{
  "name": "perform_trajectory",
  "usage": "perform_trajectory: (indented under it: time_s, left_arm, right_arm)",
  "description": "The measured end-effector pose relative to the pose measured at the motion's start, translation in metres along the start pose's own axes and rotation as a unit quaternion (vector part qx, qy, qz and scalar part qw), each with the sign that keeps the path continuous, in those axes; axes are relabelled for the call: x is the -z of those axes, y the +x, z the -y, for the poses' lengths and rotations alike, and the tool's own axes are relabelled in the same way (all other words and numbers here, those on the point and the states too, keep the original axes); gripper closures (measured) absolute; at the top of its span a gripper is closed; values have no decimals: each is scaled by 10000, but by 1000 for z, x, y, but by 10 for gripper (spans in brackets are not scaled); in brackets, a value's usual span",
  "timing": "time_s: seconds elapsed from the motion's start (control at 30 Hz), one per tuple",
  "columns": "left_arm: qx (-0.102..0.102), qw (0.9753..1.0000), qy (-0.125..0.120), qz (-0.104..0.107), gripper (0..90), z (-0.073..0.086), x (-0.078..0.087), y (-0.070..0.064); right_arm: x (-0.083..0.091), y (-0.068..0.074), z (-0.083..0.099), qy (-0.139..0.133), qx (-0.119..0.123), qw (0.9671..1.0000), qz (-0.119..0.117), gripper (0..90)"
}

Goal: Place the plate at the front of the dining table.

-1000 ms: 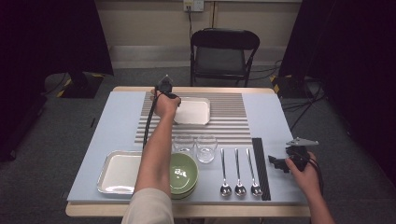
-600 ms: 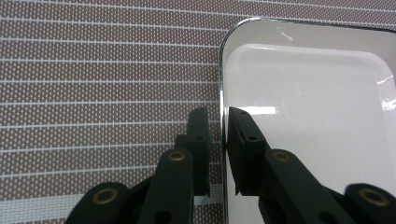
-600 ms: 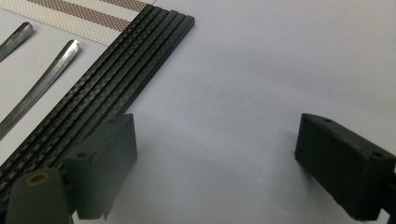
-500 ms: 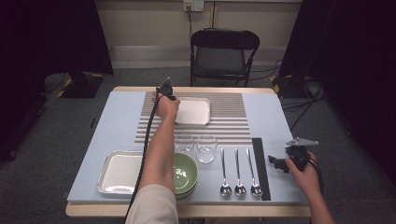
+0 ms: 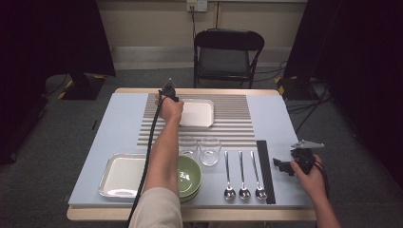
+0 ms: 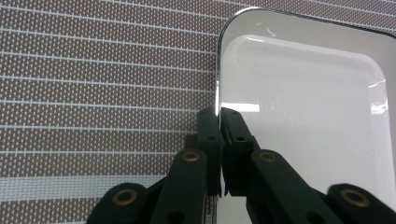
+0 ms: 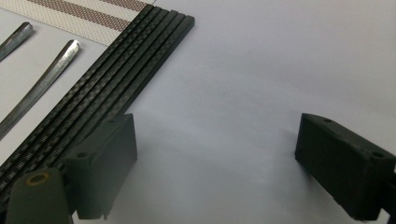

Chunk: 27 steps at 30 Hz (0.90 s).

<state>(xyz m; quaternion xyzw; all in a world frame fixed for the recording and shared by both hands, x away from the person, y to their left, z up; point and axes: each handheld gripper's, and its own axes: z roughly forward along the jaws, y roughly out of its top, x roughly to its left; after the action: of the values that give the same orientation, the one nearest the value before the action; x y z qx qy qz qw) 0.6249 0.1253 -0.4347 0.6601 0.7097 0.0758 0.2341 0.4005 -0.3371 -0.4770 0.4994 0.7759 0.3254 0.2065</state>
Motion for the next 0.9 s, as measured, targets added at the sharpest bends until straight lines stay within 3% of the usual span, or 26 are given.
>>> perform_trajectory:
  time_s: [0.3, 0.33, 0.57, 0.77, 0.9]
  left_arm:
    - [62, 10000, -44, 18, 881, 1, 0, -1]
    - [-27, 10000, -20, 17, 880, 2, 0, 0]
    - [18, 10000, -27, 18, 877, 5, -1, 0]
    - [-74, 9999, -96, -24, 865, 5, -1, 0]
    - [-175, 9993, -325, -4, 732, 4, 4, 1]
  right_arm:
    - [0, 0, 0, -1, 1, 10000, 1, 115]
    - [0, 0, 0, -2, 5, 10000, 2, 115]
    - [0, 0, 0, -1, 4, 10000, 1, 115]
    - [0, 0, 0, -1, 4, 10000, 1, 115]
    - [0, 0, 0, -2, 3, 10000, -1, 115]
